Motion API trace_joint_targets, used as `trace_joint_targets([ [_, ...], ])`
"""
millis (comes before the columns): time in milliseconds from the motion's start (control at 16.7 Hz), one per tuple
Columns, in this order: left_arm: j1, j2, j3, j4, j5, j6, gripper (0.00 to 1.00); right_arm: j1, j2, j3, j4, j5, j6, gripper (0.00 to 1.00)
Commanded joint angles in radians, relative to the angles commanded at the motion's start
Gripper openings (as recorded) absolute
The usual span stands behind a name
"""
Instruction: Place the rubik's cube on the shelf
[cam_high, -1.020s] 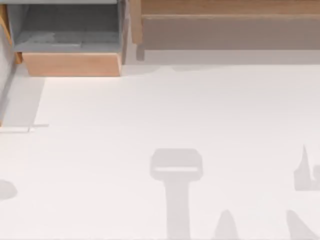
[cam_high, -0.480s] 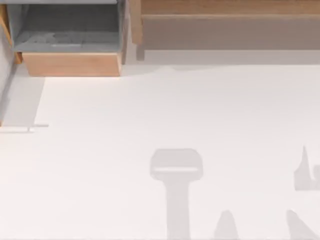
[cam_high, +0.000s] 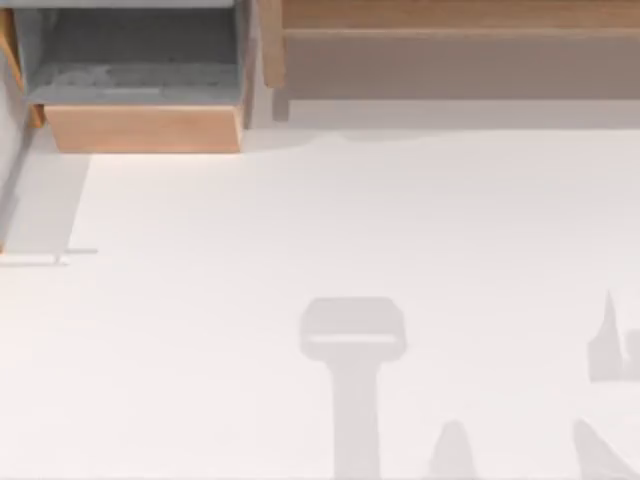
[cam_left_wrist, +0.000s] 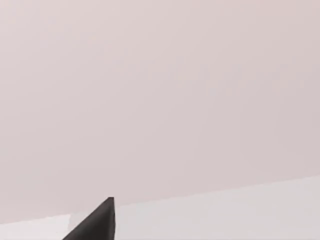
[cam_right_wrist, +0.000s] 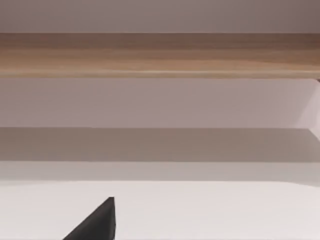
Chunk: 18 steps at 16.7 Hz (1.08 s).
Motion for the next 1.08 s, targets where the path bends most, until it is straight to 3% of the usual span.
trace_joint_targets([
  [600,-0.307,0.237,0.651,-1.002,-0.184,-0.459,1.0,0.0,0.0,0.0,0.0,0.0,0.0,1.0],
  [840,-0.402,0.328,0.796,-1.249,-0.221,-0.572,1.0,0.0,0.0,0.0,0.0,0.0,0.0,1.0],
  [1080,-0.44,0.376,0.849,-1.352,-0.235,-0.617,1.0,0.0,0.0,0.0,0.0,0.0,0.0,1.0],
])
